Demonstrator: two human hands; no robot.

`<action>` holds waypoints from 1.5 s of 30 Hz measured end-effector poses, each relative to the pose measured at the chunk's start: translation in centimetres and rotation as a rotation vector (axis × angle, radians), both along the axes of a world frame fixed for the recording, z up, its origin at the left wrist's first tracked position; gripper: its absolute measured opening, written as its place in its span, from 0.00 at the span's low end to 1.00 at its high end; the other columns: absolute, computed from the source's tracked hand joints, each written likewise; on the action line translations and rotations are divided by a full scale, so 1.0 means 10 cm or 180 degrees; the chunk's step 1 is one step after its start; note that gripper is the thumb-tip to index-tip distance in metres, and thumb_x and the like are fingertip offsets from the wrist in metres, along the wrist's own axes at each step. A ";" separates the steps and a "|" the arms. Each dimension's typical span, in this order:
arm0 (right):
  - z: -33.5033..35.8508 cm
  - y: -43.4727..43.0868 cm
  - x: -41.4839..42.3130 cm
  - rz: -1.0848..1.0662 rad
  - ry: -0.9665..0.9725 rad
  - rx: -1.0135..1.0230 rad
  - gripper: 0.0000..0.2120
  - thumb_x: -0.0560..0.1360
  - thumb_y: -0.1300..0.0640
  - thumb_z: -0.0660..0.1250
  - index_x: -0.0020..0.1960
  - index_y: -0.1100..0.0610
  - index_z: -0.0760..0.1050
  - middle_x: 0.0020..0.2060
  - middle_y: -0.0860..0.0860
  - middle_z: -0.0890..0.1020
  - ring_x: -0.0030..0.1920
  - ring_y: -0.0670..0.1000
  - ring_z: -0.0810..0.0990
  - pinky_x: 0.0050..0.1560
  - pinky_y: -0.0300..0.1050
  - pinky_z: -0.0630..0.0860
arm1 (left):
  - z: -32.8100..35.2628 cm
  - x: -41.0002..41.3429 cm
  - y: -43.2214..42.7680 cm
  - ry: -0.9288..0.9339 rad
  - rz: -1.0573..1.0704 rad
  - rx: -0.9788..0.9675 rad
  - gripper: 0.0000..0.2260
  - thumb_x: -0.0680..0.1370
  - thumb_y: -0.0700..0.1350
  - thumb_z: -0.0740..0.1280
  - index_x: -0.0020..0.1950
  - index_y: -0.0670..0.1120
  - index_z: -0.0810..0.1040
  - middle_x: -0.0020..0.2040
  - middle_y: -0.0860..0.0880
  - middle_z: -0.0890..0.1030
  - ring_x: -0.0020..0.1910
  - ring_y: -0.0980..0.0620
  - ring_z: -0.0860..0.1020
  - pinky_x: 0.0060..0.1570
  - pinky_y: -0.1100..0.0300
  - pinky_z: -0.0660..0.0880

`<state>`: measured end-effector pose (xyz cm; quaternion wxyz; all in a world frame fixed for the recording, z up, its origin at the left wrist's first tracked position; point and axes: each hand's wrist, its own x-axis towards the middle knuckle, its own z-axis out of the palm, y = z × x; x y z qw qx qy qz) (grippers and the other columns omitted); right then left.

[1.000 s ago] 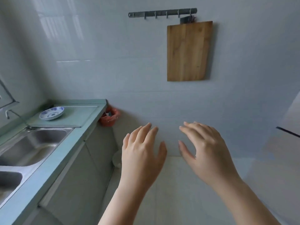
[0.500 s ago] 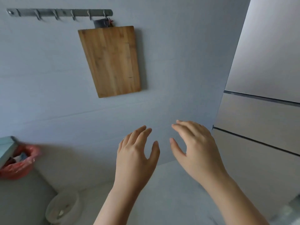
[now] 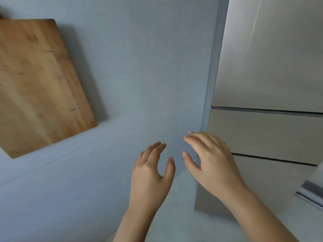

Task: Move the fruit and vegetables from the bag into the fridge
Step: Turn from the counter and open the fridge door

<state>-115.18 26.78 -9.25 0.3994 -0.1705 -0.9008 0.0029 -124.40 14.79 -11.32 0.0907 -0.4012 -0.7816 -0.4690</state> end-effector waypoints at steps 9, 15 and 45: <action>-0.02 0.71 -0.50 -0.0741 -0.0137 -0.0082 0.19 0.71 0.50 0.57 0.52 0.60 0.79 0.50 0.53 0.82 0.50 0.55 0.81 0.50 0.50 0.75 | 0.03 -0.80 0.89 -0.0768 -0.0897 0.0176 0.13 0.75 0.47 0.65 0.60 0.51 0.75 0.58 0.60 0.76 0.59 0.68 0.70 0.53 0.82 0.60; -0.04 1.37 -0.62 -0.1009 0.0100 -0.0011 0.18 0.71 0.51 0.58 0.51 0.60 0.79 0.48 0.54 0.82 0.48 0.56 0.81 0.50 0.49 0.74 | 0.04 -0.97 1.62 -0.1085 -0.1420 0.0296 0.11 0.75 0.43 0.66 0.56 0.56 0.75 0.54 0.66 0.75 0.54 0.75 0.69 0.47 0.82 0.63; -0.10 3.28 -0.93 -0.1446 0.0112 -0.0158 0.19 0.71 0.49 0.58 0.53 0.57 0.79 0.52 0.52 0.82 0.55 0.55 0.79 0.55 0.51 0.74 | 0.23 -1.49 4.27 -0.2208 -0.2284 0.0764 0.15 0.75 0.36 0.66 0.57 0.52 0.76 0.53 0.51 0.81 0.53 0.55 0.79 0.48 0.68 0.75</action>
